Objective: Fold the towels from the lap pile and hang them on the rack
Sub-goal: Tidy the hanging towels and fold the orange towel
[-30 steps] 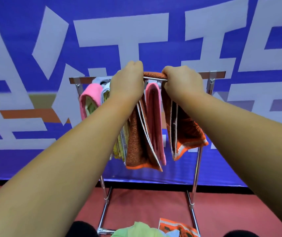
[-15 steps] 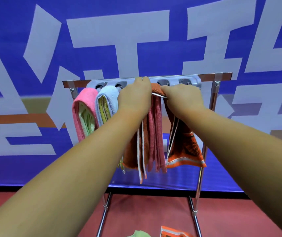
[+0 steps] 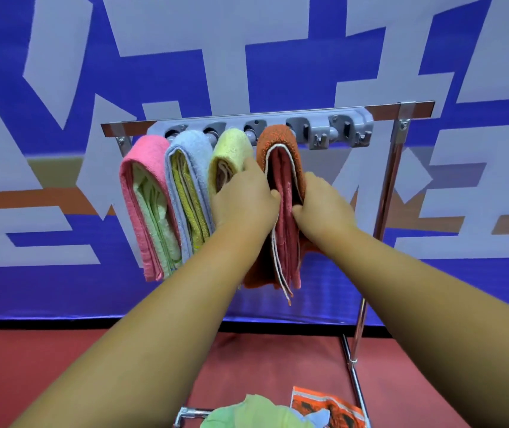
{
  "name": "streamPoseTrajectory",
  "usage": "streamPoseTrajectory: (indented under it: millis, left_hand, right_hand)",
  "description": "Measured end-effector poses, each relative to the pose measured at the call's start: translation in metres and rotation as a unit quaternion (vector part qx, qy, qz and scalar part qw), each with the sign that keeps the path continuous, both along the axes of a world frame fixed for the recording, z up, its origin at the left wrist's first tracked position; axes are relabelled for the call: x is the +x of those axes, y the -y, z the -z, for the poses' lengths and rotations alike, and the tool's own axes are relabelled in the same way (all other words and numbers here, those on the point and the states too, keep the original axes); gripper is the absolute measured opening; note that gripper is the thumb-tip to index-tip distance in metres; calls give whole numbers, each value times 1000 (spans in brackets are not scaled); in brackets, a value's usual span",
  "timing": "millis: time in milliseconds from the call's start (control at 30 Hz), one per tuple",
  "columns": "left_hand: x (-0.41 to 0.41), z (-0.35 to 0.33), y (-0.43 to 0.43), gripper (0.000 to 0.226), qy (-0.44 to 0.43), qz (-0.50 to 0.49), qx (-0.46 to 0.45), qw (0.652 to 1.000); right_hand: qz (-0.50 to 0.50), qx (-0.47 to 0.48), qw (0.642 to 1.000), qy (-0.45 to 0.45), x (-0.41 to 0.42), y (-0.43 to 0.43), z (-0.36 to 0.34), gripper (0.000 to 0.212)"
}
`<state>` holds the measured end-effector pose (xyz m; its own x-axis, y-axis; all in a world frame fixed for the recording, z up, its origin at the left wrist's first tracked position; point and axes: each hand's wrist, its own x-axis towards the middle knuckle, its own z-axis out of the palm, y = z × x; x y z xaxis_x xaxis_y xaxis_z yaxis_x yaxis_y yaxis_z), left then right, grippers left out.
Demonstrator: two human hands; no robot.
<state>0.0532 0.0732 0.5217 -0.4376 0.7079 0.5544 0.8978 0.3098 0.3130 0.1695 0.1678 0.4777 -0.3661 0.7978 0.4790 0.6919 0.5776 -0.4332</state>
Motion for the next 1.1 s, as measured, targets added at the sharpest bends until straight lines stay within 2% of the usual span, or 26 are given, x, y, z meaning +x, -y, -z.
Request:
streamPoseTrajectory:
  millis: [100,200,267,367,467,567,767,933,1033,1100]
  left_hand:
    - [-3,21,2,32,24,4,-21,999]
    - [-12,39,2,23,29,1,-62,998]
    - [-18,49,2,20,45,1,-87,995]
    - [-25,62,2,19,45,6,-109,993]
    - [-29,71,0,19,31,5,-118,993]
    - [-30,77,-3,22,7,-12,-122,992]
    - [-31,90,-11,20,-24,-49,-147,988]
    - [-29,109,-22,29,72,-26,-172,982]
    - [-25,120,-27,30,155,13,-189,970]
    - [-21,126,-29,28,168,33,-203,964]
  right_hand:
    - [-97,-103,988,-54,-6,1,18,30]
    - [-203,-158,962,-88,-8,10,28,29]
    - [-235,-178,948,-123,-8,15,33,28]
    - [-198,-157,957,-144,-14,14,40,35]
    - [-94,-158,977,-108,-21,12,47,46]
    - [-13,-156,983,-92,-24,7,53,38]
    - [65,-138,984,-97,-5,-1,50,31]
    - [65,-115,989,-61,11,3,49,33]
    - [20,-119,991,-54,9,12,59,33]
    - [-12,-126,991,-49,5,18,68,33]
